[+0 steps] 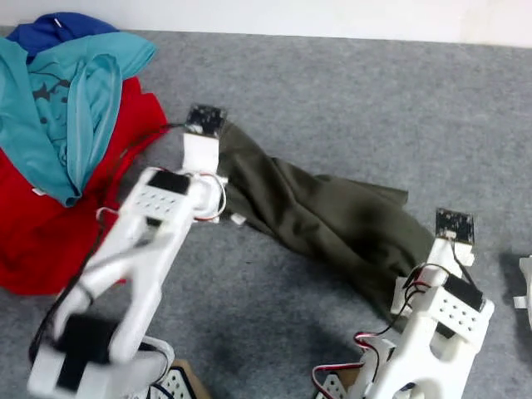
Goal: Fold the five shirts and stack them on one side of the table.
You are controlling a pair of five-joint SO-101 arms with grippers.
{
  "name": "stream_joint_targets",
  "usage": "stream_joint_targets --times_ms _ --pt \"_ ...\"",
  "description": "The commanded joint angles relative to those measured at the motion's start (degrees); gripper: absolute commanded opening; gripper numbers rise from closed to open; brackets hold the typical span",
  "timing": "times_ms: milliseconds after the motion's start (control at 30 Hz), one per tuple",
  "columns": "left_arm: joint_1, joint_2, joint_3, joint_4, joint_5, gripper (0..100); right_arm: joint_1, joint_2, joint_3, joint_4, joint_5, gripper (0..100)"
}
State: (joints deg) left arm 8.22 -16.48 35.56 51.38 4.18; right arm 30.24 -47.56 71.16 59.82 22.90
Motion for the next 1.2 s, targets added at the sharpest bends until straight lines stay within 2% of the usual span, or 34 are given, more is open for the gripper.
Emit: stream_joint_targets --times_ms 0,167,300,433,667,767,900,1167 --pt "0.4 -10.6 -3.6 3.3 3.6 1 -0.3 -0.3 -0.5 0.7 2.3 15.6" --pt "-2.4 -14.9 -5.5 3.8 8.7 1 2.1 -0.3 -0.4 0.4 3.6 15.6" --pt "-3.6 -14.9 -8.6 4.6 11.1 1 1.3 -0.3 0.0 -1.9 3.4 15.0" --pt "-3.3 -14.9 -8.7 4.3 12.6 1 -2.2 0.3 0.2 -7.2 3.3 0.5" --pt "-3.2 -14.9 -5.2 4.0 12.6 1 -6.6 0.3 -0.4 -7.9 2.2 0.7" --pt "-3.4 -14.9 -2.4 0.5 12.6 1 -6.4 0.3 -0.5 -12.4 -2.2 0.7" --pt "-3.4 -14.9 0.8 -2.6 12.6 1 -6.4 0.3 -1.3 -18.0 -4.4 0.7" --pt "-3.5 -15.0 2.7 -2.8 12.5 1 -4.8 3.8 -14.2 -19.5 -6.3 0.7"
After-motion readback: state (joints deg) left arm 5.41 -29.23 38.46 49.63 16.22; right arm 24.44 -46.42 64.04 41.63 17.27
